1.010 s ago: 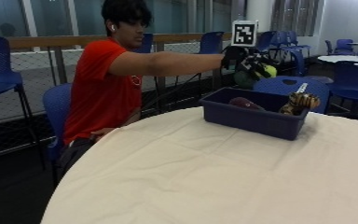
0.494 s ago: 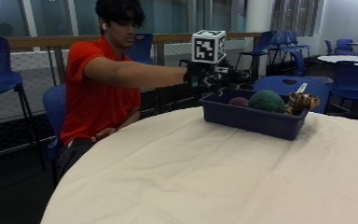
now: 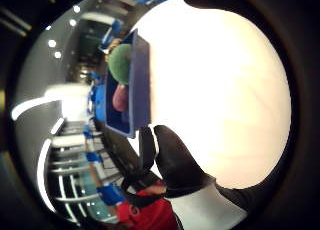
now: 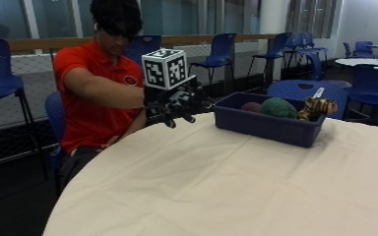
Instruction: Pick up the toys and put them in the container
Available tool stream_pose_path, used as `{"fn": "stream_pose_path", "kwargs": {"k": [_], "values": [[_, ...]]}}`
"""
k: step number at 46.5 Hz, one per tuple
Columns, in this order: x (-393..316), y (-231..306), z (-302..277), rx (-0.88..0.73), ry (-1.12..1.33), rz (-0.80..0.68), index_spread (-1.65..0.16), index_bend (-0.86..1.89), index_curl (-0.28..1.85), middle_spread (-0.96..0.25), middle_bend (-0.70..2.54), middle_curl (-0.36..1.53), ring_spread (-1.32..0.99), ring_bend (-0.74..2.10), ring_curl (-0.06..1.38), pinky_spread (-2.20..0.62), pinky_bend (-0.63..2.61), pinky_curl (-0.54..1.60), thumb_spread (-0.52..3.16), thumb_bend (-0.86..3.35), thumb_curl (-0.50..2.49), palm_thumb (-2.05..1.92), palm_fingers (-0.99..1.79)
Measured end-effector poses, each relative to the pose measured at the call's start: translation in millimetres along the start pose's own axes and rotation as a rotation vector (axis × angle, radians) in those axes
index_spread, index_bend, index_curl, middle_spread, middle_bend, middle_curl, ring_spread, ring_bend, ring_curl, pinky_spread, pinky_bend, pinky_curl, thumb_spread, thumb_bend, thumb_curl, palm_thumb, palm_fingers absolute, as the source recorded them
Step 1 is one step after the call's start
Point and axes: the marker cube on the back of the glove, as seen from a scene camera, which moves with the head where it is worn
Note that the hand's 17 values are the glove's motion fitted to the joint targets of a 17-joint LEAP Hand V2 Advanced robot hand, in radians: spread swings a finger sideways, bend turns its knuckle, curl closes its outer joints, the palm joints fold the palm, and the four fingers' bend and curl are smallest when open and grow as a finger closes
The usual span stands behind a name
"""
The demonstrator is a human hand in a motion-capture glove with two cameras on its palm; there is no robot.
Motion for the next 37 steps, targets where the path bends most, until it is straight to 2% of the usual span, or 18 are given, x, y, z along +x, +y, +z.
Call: {"fn": "stream_pose_path", "kwargs": {"k": [15,37], "values": [[68,28,4,-0.002,-0.007,0.091,-0.39,0.17,0.31,-0.08,0.12,0.18,0.07,0.26,0.29,0.11,1.12,0.33,1.13,-0.04,0.27,-0.04,-0.13],[90,45,-9,0.018,-0.034,0.136,-0.39,0.18,0.33,-0.09,0.13,0.18,0.07,0.22,0.3,0.11,1.04,0.31,1.15,-0.04,0.26,-0.03,-0.11]]}}
